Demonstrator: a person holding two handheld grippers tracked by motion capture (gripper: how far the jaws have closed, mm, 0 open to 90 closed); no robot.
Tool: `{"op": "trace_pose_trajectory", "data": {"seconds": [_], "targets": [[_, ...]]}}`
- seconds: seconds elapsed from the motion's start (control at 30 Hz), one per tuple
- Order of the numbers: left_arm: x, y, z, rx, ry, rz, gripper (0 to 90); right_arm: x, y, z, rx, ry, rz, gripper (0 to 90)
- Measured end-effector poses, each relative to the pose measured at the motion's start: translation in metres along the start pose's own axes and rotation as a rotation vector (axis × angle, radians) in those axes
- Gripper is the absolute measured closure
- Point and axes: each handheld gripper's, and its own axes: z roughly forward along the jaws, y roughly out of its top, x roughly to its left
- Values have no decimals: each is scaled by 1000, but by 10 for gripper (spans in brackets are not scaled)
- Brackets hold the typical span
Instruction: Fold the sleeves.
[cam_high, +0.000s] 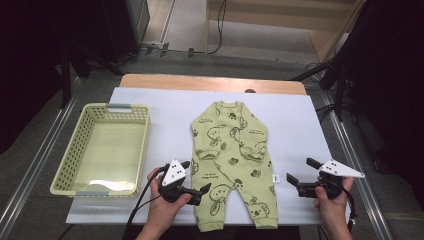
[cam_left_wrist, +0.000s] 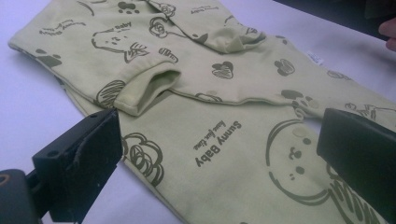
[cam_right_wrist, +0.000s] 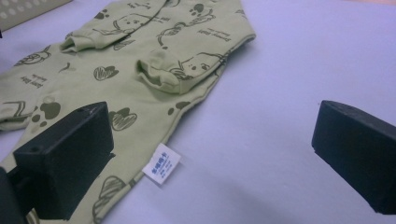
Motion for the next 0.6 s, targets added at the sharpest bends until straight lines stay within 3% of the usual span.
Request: {"op": "trace_pose_trajectory", "data": {"seconds": [0.5, 0.6], "targets": [[1, 0, -1, -11, -1, -14, 4, -15, -19, -31, -29, -41, 37, 0], [1, 1, -2, -8, 1, -10, 4, -19, -22, -34, -32, -17, 51, 0]]}}
